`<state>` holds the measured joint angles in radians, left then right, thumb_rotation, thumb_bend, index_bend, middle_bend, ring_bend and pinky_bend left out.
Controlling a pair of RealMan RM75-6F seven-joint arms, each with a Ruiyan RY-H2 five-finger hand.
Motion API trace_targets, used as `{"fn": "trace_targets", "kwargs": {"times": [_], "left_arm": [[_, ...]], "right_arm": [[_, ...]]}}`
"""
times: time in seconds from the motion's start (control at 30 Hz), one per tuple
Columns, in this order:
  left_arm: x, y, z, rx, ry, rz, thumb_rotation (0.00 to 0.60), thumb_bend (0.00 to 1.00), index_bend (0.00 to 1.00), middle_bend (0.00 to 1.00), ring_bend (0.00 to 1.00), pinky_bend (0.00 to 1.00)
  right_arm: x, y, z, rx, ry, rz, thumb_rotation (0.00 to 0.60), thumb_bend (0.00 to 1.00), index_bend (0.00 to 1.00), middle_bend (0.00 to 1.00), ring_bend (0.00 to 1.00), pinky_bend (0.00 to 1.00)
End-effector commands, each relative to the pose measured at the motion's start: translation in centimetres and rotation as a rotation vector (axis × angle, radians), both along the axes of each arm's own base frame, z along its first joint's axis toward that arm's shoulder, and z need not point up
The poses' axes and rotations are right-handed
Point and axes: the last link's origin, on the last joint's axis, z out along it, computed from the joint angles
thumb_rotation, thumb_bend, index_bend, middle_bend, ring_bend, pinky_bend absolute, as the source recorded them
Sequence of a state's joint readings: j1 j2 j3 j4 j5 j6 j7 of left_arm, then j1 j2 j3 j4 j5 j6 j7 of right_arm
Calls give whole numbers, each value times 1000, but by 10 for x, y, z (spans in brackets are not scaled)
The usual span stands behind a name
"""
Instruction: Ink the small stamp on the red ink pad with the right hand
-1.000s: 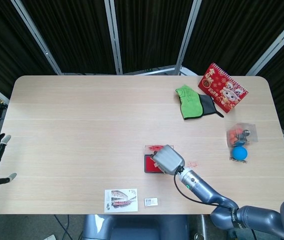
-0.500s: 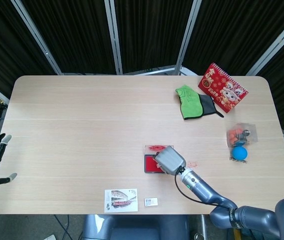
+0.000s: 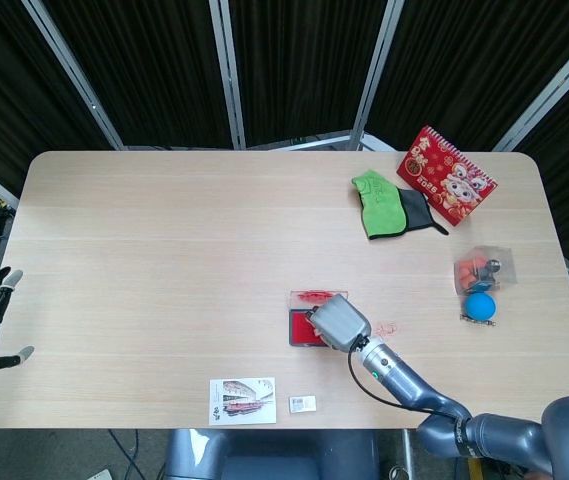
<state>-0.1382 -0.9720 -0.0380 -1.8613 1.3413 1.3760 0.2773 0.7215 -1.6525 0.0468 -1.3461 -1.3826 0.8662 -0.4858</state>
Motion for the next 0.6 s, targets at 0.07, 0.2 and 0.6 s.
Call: {"fn": "trace_targets", "kwargs": {"times": [0.07,0.2,0.6], "left_arm": [[0,0,0,-1,-1,-1,600,0,0,0,0,0],[0,0,0,0,-1,-1,600,0,0,0,0,0],[1,-2,0,-3,-1,-4,600,0,0,0,0,0]], "right_arm": [[2,-1,4,-10,-18,-5,600,450,546,563,729,1000],[6,-3,15,-26,-57,-10,600,451,546,563,729,1000],[-4,-11,75,-113,-117,-35,600,451,546,564,729,1000]]}}
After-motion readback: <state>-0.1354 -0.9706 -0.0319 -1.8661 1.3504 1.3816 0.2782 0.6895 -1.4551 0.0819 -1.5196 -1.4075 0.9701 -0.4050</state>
